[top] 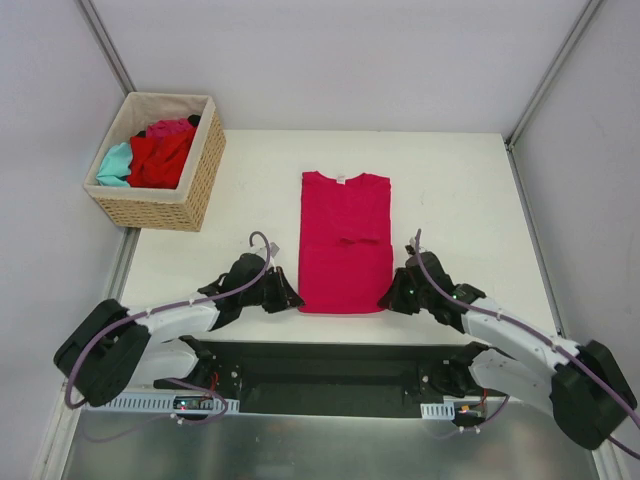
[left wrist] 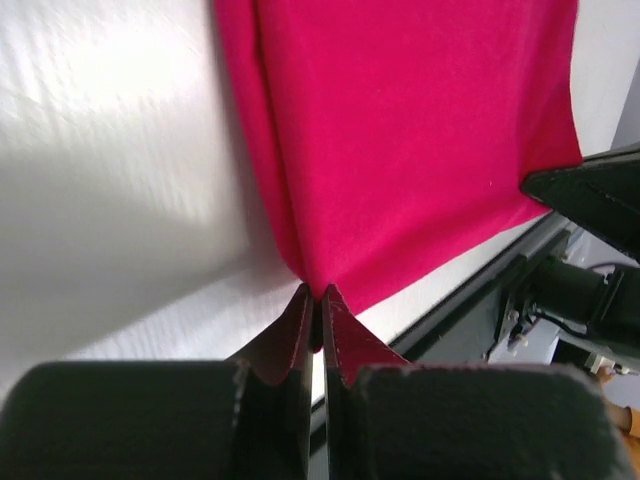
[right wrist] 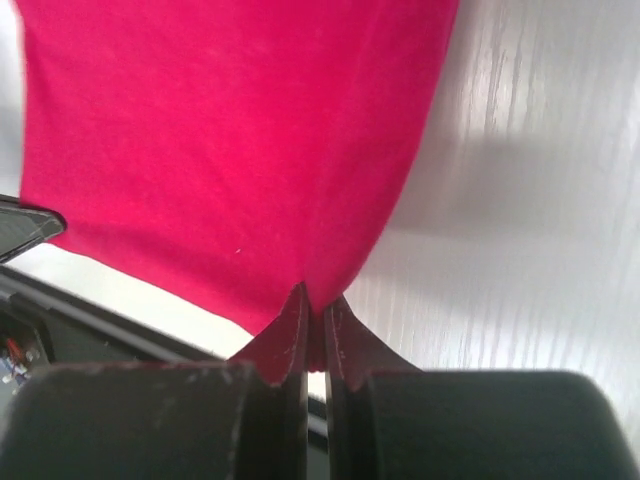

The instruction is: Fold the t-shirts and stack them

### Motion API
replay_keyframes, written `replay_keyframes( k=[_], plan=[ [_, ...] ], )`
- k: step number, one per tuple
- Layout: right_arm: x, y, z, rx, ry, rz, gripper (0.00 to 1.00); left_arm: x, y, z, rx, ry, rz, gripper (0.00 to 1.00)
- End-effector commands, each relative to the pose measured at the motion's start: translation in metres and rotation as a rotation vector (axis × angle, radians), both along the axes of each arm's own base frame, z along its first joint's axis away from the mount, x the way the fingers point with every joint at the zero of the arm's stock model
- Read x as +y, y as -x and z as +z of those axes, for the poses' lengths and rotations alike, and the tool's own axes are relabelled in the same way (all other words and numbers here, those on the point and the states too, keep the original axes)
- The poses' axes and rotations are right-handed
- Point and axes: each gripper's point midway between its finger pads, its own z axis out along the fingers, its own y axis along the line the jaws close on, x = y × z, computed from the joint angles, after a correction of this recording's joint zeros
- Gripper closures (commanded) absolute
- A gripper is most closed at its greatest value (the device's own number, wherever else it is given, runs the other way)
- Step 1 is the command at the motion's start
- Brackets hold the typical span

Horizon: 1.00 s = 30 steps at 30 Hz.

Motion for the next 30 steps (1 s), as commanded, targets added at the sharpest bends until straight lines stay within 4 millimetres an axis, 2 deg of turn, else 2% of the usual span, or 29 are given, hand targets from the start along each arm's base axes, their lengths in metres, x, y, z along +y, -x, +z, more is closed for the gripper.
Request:
replay_keyframes(
  k=[1,3,7,9,10,11,13,14,16,17,18,21,23,24,26,27,30],
  plan=[
    [-0.023,0.022,0.013,-0.022,0.053,-0.032,0.99,0.004,0.013,0.013,-0.034,-0.024,0.063,1.0],
    [-0.03,0.028,0.016,-0.031,0.075,-0.038,0.99,0.008,0.016,0.021,-0.064,-0.044,0.084,1.0],
    [-0.029,0.034,0.031,-0.074,0.071,-0.014,0.99,0.004,0.02,0.044,-0.115,-0.033,0.073,1.0],
    [-0.031,0.027,0.046,-0.121,0.092,-0.026,0.99,0.003,0.019,0.053,-0.144,-0.038,0.065,1.0],
    [-0.031,0.025,0.052,-0.147,0.1,-0.009,0.99,-0.001,0.014,0.068,-0.172,-0.026,0.065,1.0],
    [-0.032,0.017,0.067,-0.185,0.107,-0.02,0.99,-0.002,0.01,0.075,-0.195,-0.027,0.064,1.0],
    [-0.033,0.011,0.081,-0.22,0.119,-0.016,0.99,-0.003,0.003,0.096,-0.247,-0.04,0.06,1.0],
    [-0.032,0.004,0.097,-0.258,0.127,-0.011,0.99,-0.004,0.0,0.105,-0.268,-0.036,0.06,1.0],
    [-0.03,-0.002,0.113,-0.295,0.131,-0.008,0.99,-0.005,-0.009,0.127,-0.322,-0.037,0.064,1.0],
    [-0.031,-0.007,0.117,-0.308,0.15,-0.006,0.99,-0.006,-0.011,0.133,-0.336,-0.037,0.064,1.0],
    [-0.027,-0.012,0.132,-0.335,0.139,-0.006,0.99,-0.006,-0.014,0.138,-0.355,-0.047,0.063,1.0],
    [-0.024,-0.024,0.146,-0.367,0.165,-0.004,0.99,-0.005,-0.025,0.16,-0.411,-0.059,0.093,1.0],
    [-0.022,-0.033,0.153,-0.39,0.179,-0.013,0.99,0.0,-0.033,0.164,-0.432,-0.089,0.123,1.0],
    [-0.021,-0.037,0.151,-0.389,0.203,-0.005,0.99,0.0,-0.038,0.175,-0.47,-0.1,0.12,1.0],
    [-0.019,-0.048,0.16,-0.414,0.208,-0.02,0.99,0.001,-0.047,0.178,-0.481,-0.131,0.13,1.0],
    [-0.021,-0.054,0.16,-0.413,0.218,-0.025,0.99,0.0,-0.053,0.187,-0.506,-0.135,0.132,1.0],
    [-0.019,-0.074,0.161,-0.399,0.205,-0.052,0.99,0.0,-0.069,0.189,-0.506,-0.165,0.152,1.0]
  ],
)
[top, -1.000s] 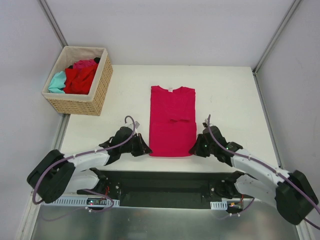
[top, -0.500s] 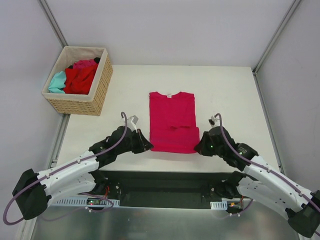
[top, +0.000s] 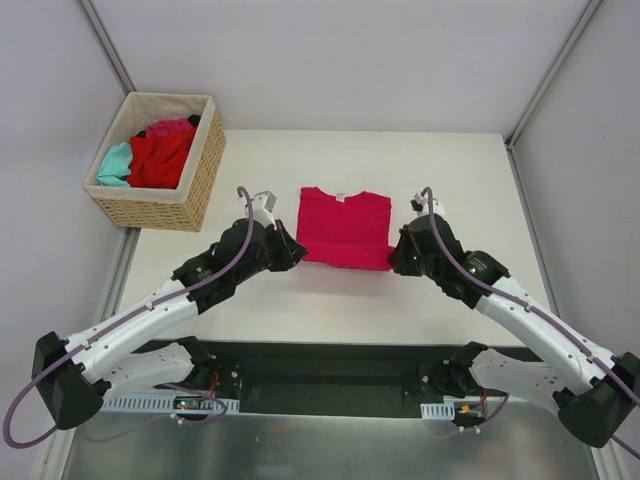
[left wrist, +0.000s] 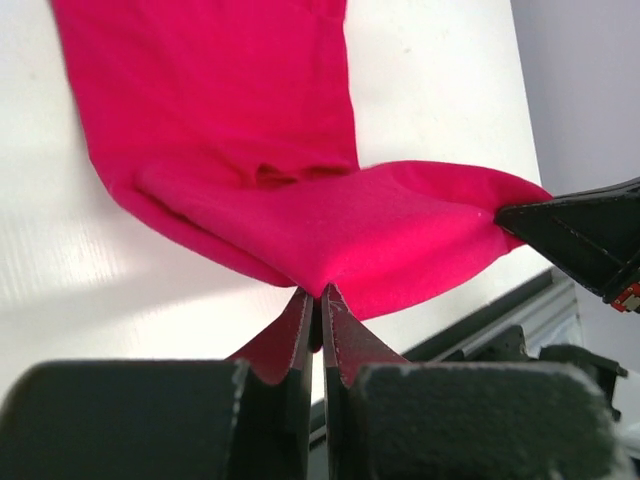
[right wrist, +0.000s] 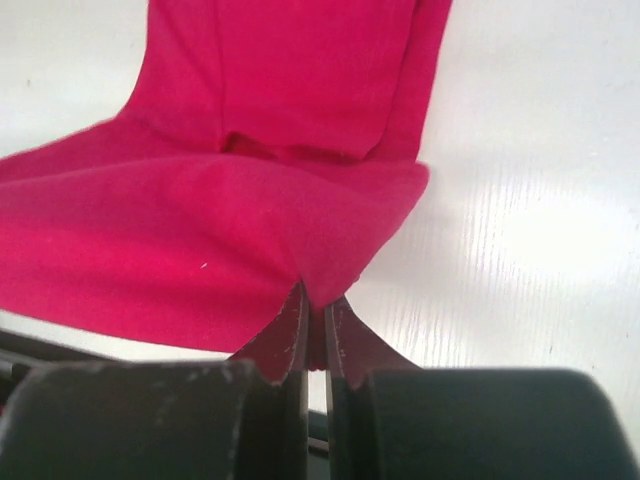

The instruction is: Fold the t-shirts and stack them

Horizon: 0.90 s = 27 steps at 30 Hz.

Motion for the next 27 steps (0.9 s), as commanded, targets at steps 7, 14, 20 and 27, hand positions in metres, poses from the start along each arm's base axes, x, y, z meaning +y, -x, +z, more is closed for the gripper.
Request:
replay_keyframes(
  k=[7,14,20,27],
  plan=[
    [-0.013,-0.079,0.015,-0.046,0.005,-0.101,0.99,0.01,-0.06,-0.006,-0.012,-0.057,0.109,1.0],
    [-0.01,-0.12,-0.008,0.03,-0.027,-0.125,0.99,0.014,-0.097,-0.043,0.073,-0.069,0.151,1.0],
    [-0.003,-0.156,-0.03,0.088,-0.05,-0.155,0.99,0.015,-0.137,-0.057,0.098,-0.072,0.185,1.0],
    [0.0,-0.192,-0.039,0.104,-0.055,-0.183,0.99,0.005,-0.178,-0.056,0.108,-0.036,0.171,1.0]
  ],
)
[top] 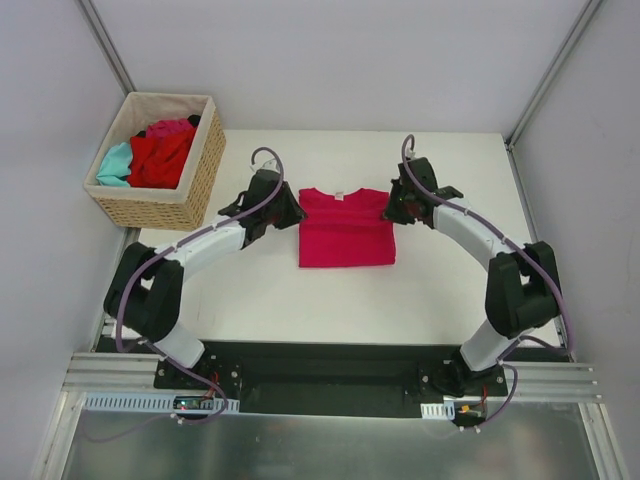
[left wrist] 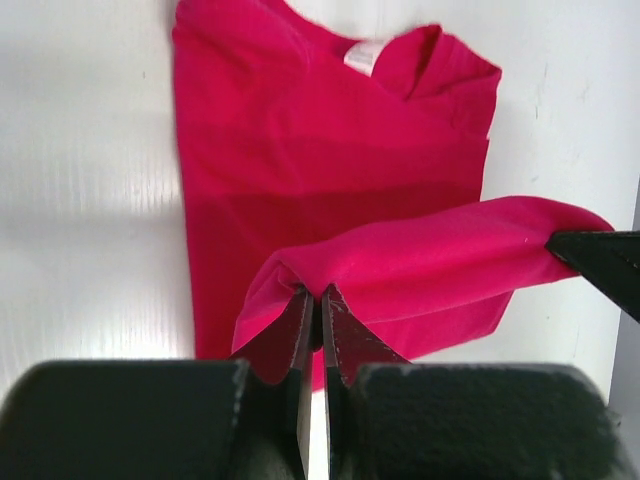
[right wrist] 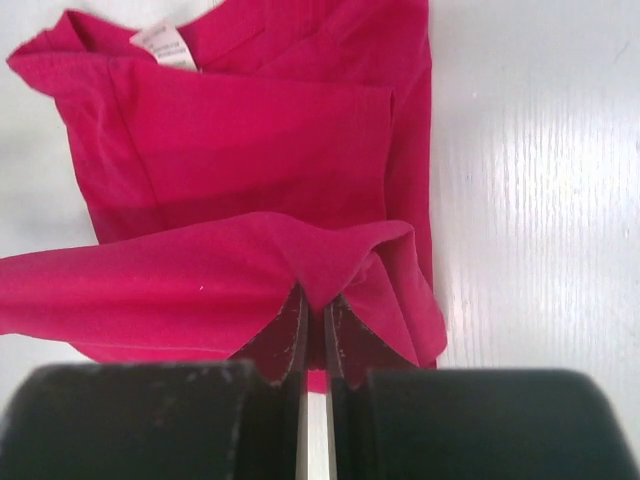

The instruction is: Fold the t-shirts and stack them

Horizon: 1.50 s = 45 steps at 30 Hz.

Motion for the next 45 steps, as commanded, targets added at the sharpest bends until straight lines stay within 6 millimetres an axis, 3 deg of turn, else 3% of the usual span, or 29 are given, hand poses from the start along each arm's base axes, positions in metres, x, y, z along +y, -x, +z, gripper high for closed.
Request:
replay_keyframes(
  k=[1,12,16,19,20,21,22,23,26,29,31,32,33,34,37,39,41,45],
  plan=[
    [-0.002,-0.037,0.023,-0.079,-0.022,-0.039,0.99,-0.004,-0.035,0.021,-0.068,0.04,-0.002,1.0],
    [-0.004,-0.091,-0.012,-0.026,-0.015,-0.081,0.99,-0.005,-0.074,-0.008,-0.008,0.061,0.003,1.0],
    [0.003,-0.104,-0.025,-0.008,-0.042,-0.064,0.92,0.003,-0.087,-0.023,0.017,0.05,0.034,1.0],
    [0.005,-0.115,-0.027,-0.02,-0.048,-0.066,0.75,0.013,-0.098,-0.031,0.032,0.053,0.073,1.0],
    [0.004,-0.119,-0.026,-0.03,-0.049,-0.067,0.53,0.016,-0.103,-0.031,0.033,0.056,0.087,0.99],
    [0.005,-0.121,-0.024,-0.041,-0.05,-0.066,0.38,0.02,-0.107,-0.032,0.031,0.053,0.105,0.84],
    [0.004,-0.124,-0.024,-0.051,-0.041,-0.066,0.16,0.024,-0.11,-0.035,0.033,0.046,0.12,0.57],
    [0.003,-0.128,-0.018,-0.069,-0.039,-0.065,0.03,0.029,-0.115,-0.033,0.024,0.041,0.137,0.04],
    [-0.003,-0.125,0.0,-0.107,-0.028,-0.062,0.03,0.04,-0.12,-0.021,-0.019,0.011,0.17,0.01],
    [-0.01,-0.117,0.023,-0.177,-0.003,-0.085,0.03,0.039,-0.111,0.014,-0.085,0.04,0.157,0.01],
    [-0.012,-0.104,0.048,-0.225,-0.015,-0.083,0.03,0.026,-0.099,0.044,-0.133,0.079,0.109,0.01],
    [-0.007,-0.099,0.055,-0.237,-0.023,-0.071,0.03,0.021,-0.092,0.048,-0.132,0.096,0.095,0.01],
    [-0.005,-0.091,0.068,-0.255,-0.032,-0.059,0.03,0.008,-0.083,0.053,-0.132,0.114,0.063,0.01],
    [-0.002,-0.085,0.071,-0.253,-0.032,-0.05,0.03,0.001,-0.074,0.067,-0.151,0.136,0.041,0.01],
    [0.016,-0.064,0.085,-0.255,-0.043,0.02,0.04,-0.032,-0.041,0.081,-0.161,0.166,-0.044,0.01],
    [0.029,-0.052,0.091,-0.245,-0.079,0.069,0.03,-0.046,-0.023,0.079,-0.139,0.187,-0.091,0.01],
    [0.034,-0.042,0.083,-0.221,-0.092,0.093,0.03,-0.059,-0.003,0.071,-0.1,0.206,-0.12,0.01],
    [0.034,-0.043,0.069,-0.208,-0.09,0.096,0.03,-0.066,0.002,0.044,-0.073,0.209,-0.125,0.01]
  ],
)
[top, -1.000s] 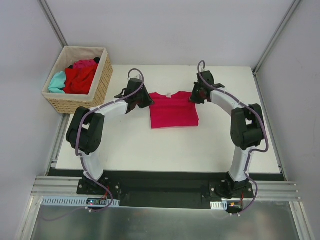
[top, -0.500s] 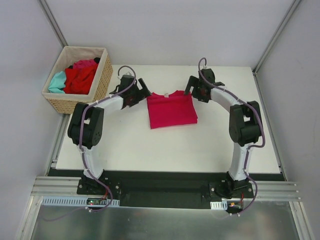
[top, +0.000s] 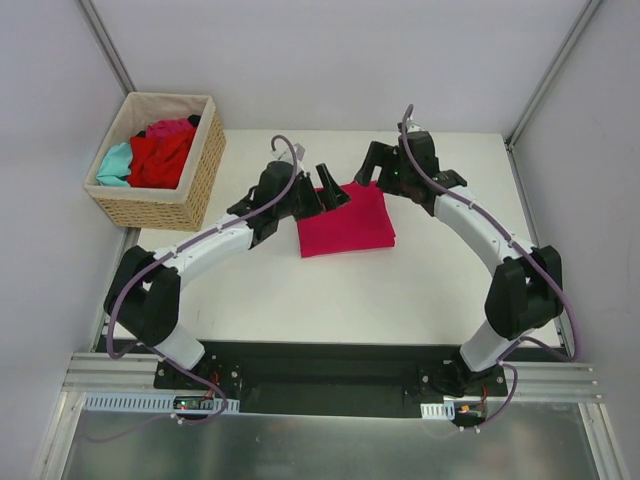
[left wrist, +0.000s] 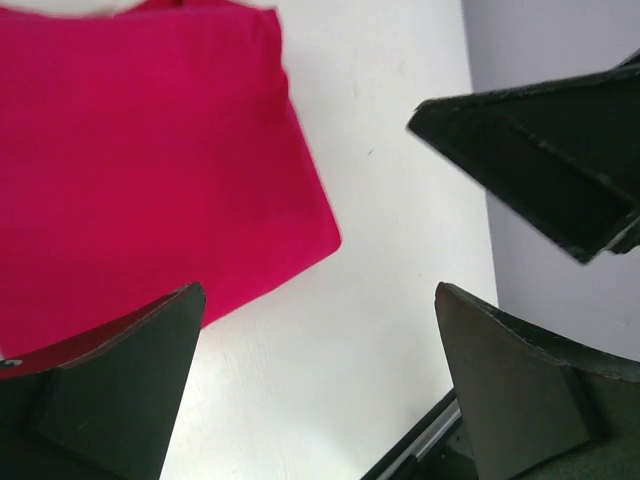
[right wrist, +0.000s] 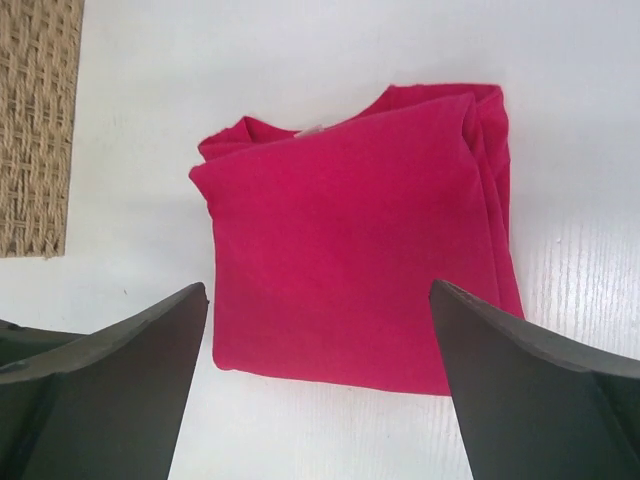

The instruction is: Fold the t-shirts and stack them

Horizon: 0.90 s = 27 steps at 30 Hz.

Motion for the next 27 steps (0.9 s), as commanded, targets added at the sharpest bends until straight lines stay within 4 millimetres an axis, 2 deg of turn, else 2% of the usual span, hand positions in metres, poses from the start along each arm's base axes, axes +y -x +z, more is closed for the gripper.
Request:
replay_keyframes(
  k=[1,4,6,7,8,9,10,11,12,14,15,17,18,23,27],
  plan=[
    [-0.002,0.003,-0.028,0.052,0.016,0.027,0.04,0.003,0.0,-0.036,0.056,0.0,0.019,0.01],
    [0.006,-0.007,-0.038,0.074,-0.023,0.049,0.03,-0.001,-0.008,-0.056,0.055,-0.022,0.014,0.01],
    [0.015,-0.016,-0.057,0.114,-0.038,0.068,0.03,-0.001,-0.013,-0.069,0.073,-0.04,0.024,0.01],
    [0.021,-0.017,-0.061,0.13,-0.052,0.088,0.03,0.003,-0.013,-0.076,0.083,-0.053,0.04,0.01],
    [0.025,-0.021,-0.076,0.164,-0.055,0.093,0.03,0.008,-0.013,-0.08,0.09,-0.063,0.059,0.01],
    [0.031,-0.022,-0.08,0.177,-0.07,0.115,0.04,0.013,-0.013,-0.076,0.077,-0.067,0.083,0.01],
    [0.036,-0.022,-0.086,0.19,-0.074,0.126,0.03,0.026,-0.011,-0.085,0.083,-0.106,0.125,0.01],
    [0.039,-0.022,-0.091,0.203,-0.077,0.133,0.03,0.033,-0.009,-0.085,0.08,-0.126,0.149,0.01],
    [0.046,-0.024,-0.099,0.221,-0.081,0.149,0.03,0.042,-0.009,-0.075,0.054,-0.138,0.178,0.01],
    [0.055,-0.023,-0.106,0.236,-0.088,0.166,0.03,0.063,-0.005,-0.077,0.056,-0.213,0.24,0.01],
    [0.061,-0.023,-0.112,0.249,-0.096,0.177,0.03,0.069,-0.004,-0.067,0.035,-0.21,0.252,0.01],
    [0.067,-0.022,-0.115,0.253,-0.097,0.189,0.03,0.08,0.001,-0.066,0.035,-0.225,0.27,0.01],
    [0.069,-0.021,-0.118,0.257,-0.096,0.19,0.04,0.085,0.002,-0.06,0.024,-0.216,0.28,0.01],
    [0.064,-0.019,-0.135,0.277,-0.061,0.157,0.03,0.104,0.008,-0.062,0.034,-0.219,0.312,0.01],
    [0.033,-0.026,-0.151,0.272,0.069,0.037,0.03,0.114,0.008,-0.063,0.039,-0.229,0.326,0.01]
  ],
)
